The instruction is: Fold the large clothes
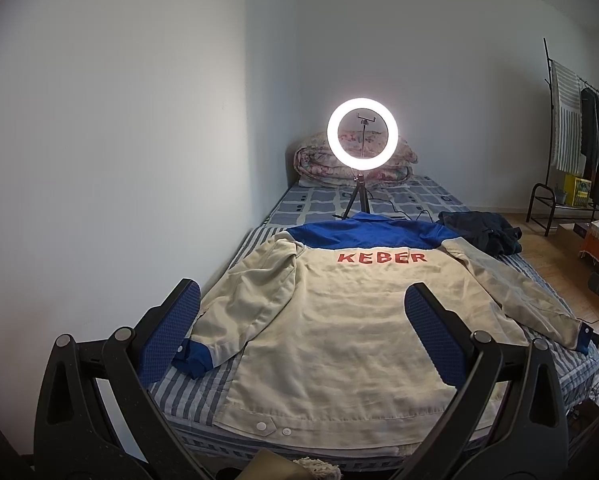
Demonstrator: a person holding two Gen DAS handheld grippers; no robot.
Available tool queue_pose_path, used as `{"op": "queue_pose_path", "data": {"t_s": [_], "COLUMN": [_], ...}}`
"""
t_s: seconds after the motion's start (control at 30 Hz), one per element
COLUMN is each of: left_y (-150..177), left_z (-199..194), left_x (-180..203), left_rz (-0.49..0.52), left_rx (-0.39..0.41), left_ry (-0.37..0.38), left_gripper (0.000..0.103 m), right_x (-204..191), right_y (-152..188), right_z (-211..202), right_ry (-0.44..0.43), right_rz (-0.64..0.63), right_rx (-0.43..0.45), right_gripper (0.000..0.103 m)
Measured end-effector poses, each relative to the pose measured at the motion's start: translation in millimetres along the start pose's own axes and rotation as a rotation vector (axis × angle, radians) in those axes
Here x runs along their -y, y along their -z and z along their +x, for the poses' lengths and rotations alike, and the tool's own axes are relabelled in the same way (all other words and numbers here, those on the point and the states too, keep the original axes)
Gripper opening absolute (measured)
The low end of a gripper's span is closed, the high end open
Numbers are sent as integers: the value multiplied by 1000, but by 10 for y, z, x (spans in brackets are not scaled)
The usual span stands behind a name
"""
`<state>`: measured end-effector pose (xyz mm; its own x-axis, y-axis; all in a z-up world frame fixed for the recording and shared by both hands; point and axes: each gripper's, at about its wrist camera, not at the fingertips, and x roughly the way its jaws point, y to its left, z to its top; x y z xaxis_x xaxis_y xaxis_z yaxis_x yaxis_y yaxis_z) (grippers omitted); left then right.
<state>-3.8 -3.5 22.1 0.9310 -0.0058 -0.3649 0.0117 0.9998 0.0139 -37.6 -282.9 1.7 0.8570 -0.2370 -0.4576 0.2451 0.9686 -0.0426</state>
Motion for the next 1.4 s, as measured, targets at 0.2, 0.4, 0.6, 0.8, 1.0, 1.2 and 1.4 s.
{"op": "queue_pose_path", "data": {"t_s": [0.2, 0.4, 0.6, 0.8, 1.0, 1.2, 1.4], "left_y": [2, 9, 15, 31, 34, 41, 81], "left_z": [-9, -21, -21, -17, -16, -13, 39], "left_x": [-6, 3, 6, -5, -12, -9, -68], "left_rz": [2, 0, 0, 0, 1, 2, 0], "left_rx": [5, 5, 6, 8, 10, 8, 2], "left_ry": [3, 1, -1, -2, -1, -4, -10], "left_gripper": [103, 103, 103, 103, 103, 103, 103], "right_x": [-4, -9, -3, 1, -13, -21, -63], "right_y": [3, 8, 11, 5, 18, 20, 39], "right_z": [1, 2, -6, -9, -1, 0, 19], "right_ry": [-1, 0, -1, -1, -4, -4, -12], "right_rz": [0, -3, -3, -4, -10, -12, -20], "right_rx": [0, 1, 1, 1, 2, 3, 7], "right_gripper": [103, 103, 103, 103, 103, 103, 103]}}
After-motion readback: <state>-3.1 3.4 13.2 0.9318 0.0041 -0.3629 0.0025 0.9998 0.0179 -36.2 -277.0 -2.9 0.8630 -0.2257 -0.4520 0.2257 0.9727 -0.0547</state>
